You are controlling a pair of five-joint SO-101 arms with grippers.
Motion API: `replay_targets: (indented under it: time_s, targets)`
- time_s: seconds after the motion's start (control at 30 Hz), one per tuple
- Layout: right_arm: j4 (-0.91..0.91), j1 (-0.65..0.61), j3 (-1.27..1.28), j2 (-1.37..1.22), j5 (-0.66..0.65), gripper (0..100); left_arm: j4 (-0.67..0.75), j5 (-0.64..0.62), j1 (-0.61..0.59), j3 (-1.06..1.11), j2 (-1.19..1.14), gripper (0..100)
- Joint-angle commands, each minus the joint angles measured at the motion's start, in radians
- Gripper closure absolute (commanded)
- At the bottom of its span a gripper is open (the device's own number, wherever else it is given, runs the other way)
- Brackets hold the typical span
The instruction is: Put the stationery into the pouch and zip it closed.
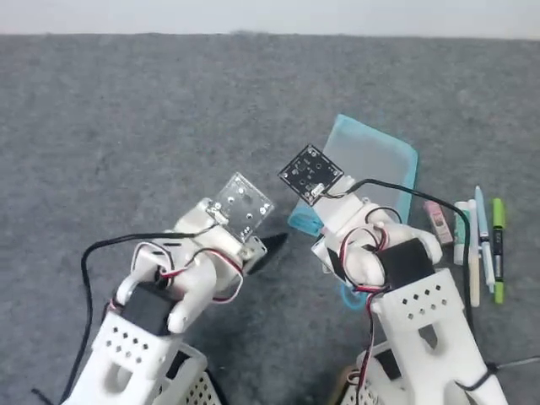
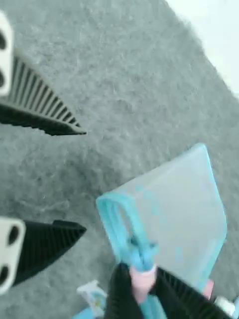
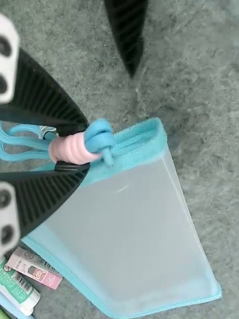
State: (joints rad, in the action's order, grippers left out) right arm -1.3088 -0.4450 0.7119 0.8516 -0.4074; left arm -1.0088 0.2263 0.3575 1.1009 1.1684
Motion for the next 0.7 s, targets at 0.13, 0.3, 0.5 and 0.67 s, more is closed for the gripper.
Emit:
replay_targets:
  time_s: [0.13,0.3,0.5,0.67]
  targets:
    - [-0.105,-0.117,-0.193,0.024,0.032,99.1,0.140,-0.026,0.015,0.090,0.026,73]
    - [-0.117,-0.160,-0.187,0.021,0.032,99.1,0.140,-0.043,-0.012,0.076,0.032,73]
    - [-0.108,-0.165,-0.146,0.024,0.017,99.1,0.101,-0.046,-0.054,0.028,0.028,73]
    - [-0.107,-0.165,-0.138,0.021,0.015,99.1,0.098,-0.048,-0.049,0.025,0.031,73]
